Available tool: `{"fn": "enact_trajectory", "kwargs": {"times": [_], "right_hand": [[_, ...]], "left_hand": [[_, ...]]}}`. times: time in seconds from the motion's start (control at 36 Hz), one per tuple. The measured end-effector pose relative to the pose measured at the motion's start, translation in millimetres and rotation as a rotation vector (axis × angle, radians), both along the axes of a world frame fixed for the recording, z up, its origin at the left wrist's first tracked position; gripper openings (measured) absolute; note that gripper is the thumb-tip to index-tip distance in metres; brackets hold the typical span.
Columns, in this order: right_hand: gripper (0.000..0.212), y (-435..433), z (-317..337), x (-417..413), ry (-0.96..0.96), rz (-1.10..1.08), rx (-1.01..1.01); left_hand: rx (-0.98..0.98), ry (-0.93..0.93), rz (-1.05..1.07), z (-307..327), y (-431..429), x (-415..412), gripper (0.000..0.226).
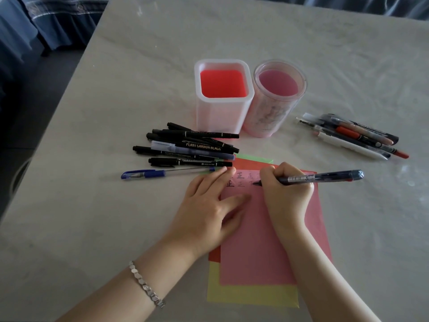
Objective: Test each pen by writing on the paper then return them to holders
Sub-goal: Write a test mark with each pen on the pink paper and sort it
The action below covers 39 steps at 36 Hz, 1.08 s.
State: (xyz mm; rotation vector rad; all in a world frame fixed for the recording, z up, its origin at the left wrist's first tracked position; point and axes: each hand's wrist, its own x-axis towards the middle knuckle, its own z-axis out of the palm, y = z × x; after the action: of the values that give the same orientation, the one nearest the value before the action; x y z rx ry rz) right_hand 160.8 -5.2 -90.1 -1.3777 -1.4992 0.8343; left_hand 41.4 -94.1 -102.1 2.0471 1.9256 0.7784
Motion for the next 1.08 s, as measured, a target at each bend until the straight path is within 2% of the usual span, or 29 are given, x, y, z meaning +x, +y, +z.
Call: {"fn": "enact_trajectory", "kwargs": {"times": [0.11, 0.22, 0.47, 0.67, 0.83, 1.08], "right_hand": [[0.040, 0, -1, 0, -0.032, 0.005, -0.003], [0.037, 0, -1, 0, -0.067, 0.014, -0.002], [0.046, -1, 1, 0, -0.033, 0.017, -0.011], [0.035, -1, 1, -1, -0.063, -0.010, 0.026], [0.034, 0, 1, 1, -0.076, -0.044, 0.035], [0.033, 7, 18, 16, 0.156, -0.070, -0.165]], "left_hand": [[-0.011, 0.000, 0.001, 0, -1, 0, 0.029], [-0.008, -0.001, 0.000, 0, 0, 0, 0.029], [-0.015, 0.003, -0.001, -1, 0, -1, 0.030], [-0.008, 0.007, -0.004, -1, 0, -1, 0.030], [0.002, 0.011, -0.004, -2, 0, -1, 0.029], [-0.017, 0.025, -0.020, 0, 0, -2, 0.030]]}}
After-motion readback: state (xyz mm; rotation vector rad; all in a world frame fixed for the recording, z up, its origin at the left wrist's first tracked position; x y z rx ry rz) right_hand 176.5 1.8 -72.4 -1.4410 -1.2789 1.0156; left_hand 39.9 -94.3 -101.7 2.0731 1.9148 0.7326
